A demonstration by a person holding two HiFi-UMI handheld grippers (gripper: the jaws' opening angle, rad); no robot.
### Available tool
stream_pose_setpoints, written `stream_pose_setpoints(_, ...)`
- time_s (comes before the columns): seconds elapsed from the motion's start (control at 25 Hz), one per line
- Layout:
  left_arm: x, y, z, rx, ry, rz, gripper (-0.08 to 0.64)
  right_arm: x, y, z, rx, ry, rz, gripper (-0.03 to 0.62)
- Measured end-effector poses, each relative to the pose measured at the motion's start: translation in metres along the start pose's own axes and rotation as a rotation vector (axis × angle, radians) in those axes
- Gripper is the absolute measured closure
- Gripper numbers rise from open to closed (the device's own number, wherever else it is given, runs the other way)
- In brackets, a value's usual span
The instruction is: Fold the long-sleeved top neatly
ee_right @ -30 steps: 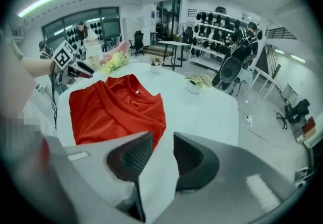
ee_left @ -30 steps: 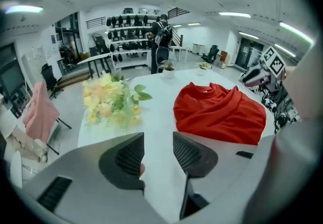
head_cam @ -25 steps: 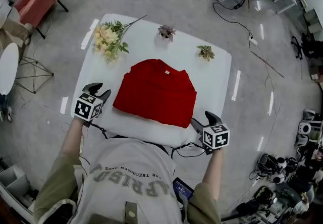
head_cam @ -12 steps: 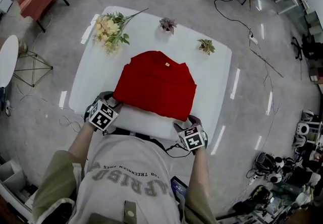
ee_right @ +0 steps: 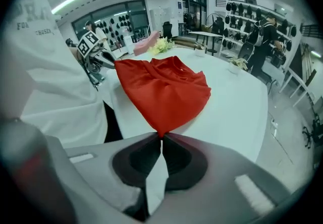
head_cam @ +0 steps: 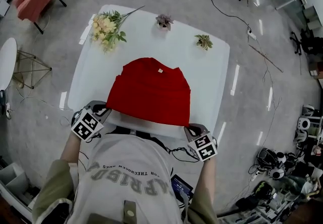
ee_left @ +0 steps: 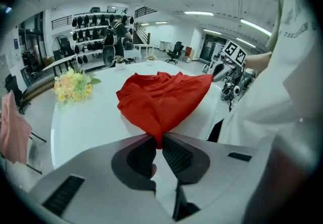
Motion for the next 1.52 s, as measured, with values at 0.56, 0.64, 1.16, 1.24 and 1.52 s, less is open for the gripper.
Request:
stream_pose_setpoints(0.56, 0.038, 0.022, -0.047, 0.049, -0.107, 0.065, 0.512, 0.044, -0.033, -0.049, -0.126, -0.089, -0.136, 0.58)
stream_pose_setpoints(0.64, 0.026, 0.051, -0.068, 0.047, -0.121, 0.041, 0.512, 0.034, -0.056, -0.067, -0.148, -0.09, -0.138, 0.58)
stream_pose_setpoints(1.16, -0.062, 0.156, -0.117, 0.372, 0.023, -0.091, 0.511, -0.063, -0.148, -0.116, -0.326, 0.13, -0.034, 0.58)
stream_pose_setpoints(1.24, -0.067, 0.164, -0.118, 0.448, 0.019, -0.107, 0.501, -0.073, -0.155, -0.117, -0.327, 0.156, 0.02, 0.58)
stream_pose_setpoints(1.52, -0.037, 0.181, -0.104, 0.573, -0.109, -0.168, 0.353, -0.063, -0.159, -0.117, -0.381, 0.037, 0.088, 0.371)
Point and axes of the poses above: the fingertips, and each gripper's own axes: x backward along the fingers, y to its left, z out of its underside, the point moved 4 cm from there along x, backward along the fingers, and after that the axes turned 7 degrees about z, right-handed, at the moved point
